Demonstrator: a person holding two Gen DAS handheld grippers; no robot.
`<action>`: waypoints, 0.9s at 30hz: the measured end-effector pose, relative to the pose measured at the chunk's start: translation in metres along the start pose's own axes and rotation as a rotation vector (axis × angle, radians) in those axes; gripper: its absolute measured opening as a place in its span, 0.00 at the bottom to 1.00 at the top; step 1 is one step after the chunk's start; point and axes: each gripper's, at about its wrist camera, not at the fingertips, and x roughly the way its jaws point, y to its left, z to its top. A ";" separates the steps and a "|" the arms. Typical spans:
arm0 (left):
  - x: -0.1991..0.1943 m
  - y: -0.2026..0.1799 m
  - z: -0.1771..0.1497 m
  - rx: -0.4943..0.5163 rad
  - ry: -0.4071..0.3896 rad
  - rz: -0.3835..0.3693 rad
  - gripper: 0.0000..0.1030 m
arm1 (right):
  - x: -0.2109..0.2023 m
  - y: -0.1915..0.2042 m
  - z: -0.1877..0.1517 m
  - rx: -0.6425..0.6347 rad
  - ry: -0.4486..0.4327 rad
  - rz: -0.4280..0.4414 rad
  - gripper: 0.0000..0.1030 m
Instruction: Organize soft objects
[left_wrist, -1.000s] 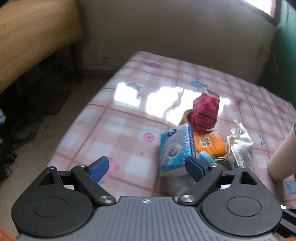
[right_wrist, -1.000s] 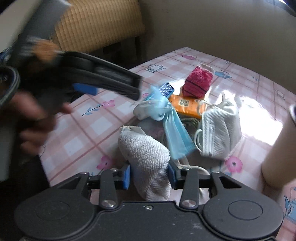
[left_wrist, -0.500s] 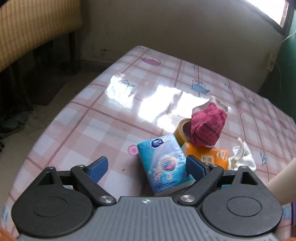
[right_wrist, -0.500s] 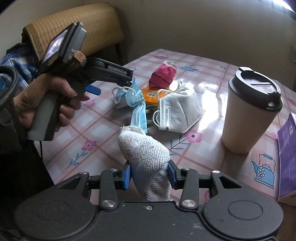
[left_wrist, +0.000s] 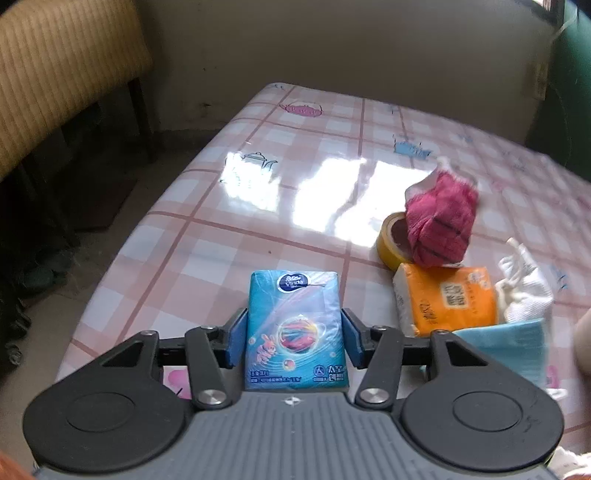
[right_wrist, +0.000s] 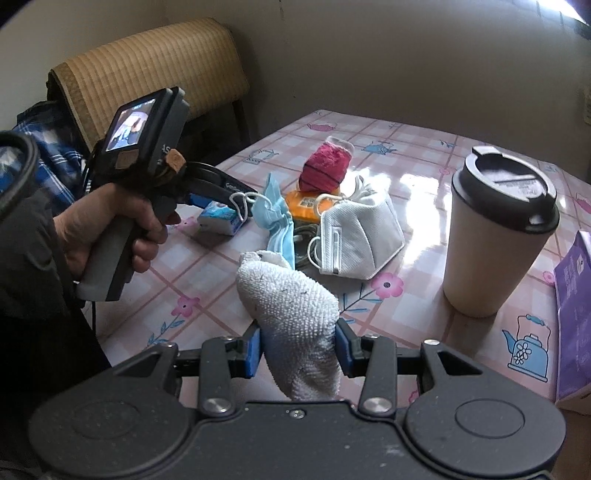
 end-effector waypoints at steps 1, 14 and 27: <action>-0.005 0.001 0.000 -0.001 -0.009 -0.002 0.52 | -0.002 0.000 0.001 0.001 -0.007 0.003 0.48; -0.098 -0.017 -0.009 0.041 -0.115 0.026 0.52 | -0.039 -0.004 0.023 0.066 -0.118 -0.081 0.48; -0.134 -0.078 -0.020 0.096 -0.147 0.005 0.52 | -0.044 -0.008 0.054 0.175 -0.165 -0.206 0.48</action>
